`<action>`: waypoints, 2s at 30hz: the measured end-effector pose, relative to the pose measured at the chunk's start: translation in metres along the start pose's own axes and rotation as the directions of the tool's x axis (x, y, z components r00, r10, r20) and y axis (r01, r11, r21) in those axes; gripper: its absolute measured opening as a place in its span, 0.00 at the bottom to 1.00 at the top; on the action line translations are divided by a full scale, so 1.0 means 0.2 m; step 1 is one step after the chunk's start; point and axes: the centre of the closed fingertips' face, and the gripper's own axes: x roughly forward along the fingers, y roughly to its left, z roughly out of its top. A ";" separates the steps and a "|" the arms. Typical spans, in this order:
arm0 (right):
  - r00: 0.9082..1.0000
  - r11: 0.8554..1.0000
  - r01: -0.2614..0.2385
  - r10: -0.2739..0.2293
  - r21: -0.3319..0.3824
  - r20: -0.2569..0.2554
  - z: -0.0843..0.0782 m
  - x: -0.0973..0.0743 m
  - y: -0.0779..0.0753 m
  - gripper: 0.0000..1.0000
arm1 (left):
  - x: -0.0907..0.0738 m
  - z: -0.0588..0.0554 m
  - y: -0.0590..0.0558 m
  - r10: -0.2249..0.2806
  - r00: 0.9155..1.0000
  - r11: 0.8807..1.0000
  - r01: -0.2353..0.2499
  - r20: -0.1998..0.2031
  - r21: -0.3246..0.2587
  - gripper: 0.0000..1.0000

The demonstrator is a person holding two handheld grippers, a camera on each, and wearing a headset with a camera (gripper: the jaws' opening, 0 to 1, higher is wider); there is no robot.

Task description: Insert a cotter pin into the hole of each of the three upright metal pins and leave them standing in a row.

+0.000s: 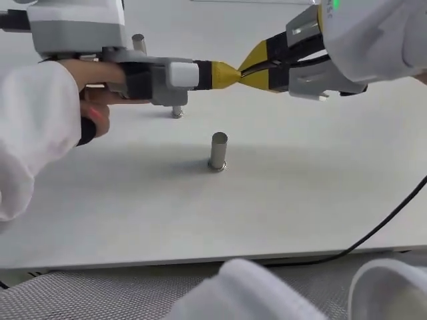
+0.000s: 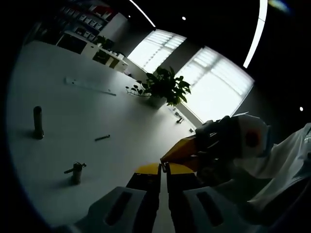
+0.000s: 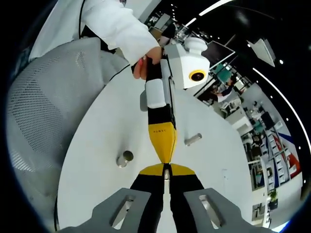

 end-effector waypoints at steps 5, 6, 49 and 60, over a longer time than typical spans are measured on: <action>1.000 1.000 -0.008 0.008 -0.001 0.006 0.01 0.00 0.01 0.00 | -0.01 -0.01 0.00 -0.003 1.000 1.000 0.002 -0.007 -0.016 0.01; 1.000 1.000 -0.008 0.008 -0.001 0.005 0.01 0.00 0.00 0.00 | -0.01 0.00 0.00 0.001 1.000 1.000 -0.001 -0.003 -0.011 0.01; 0.953 0.799 -0.298 0.220 0.521 0.207 0.03 0.04 0.22 0.01 | -0.11 -0.15 -0.08 -0.033 0.989 0.848 0.105 -0.146 0.520 0.00; 0.940 0.814 -0.337 0.263 0.472 0.218 0.06 0.04 0.28 0.00 | -0.12 -0.21 -0.11 -0.051 0.978 0.771 0.168 -0.204 0.615 0.00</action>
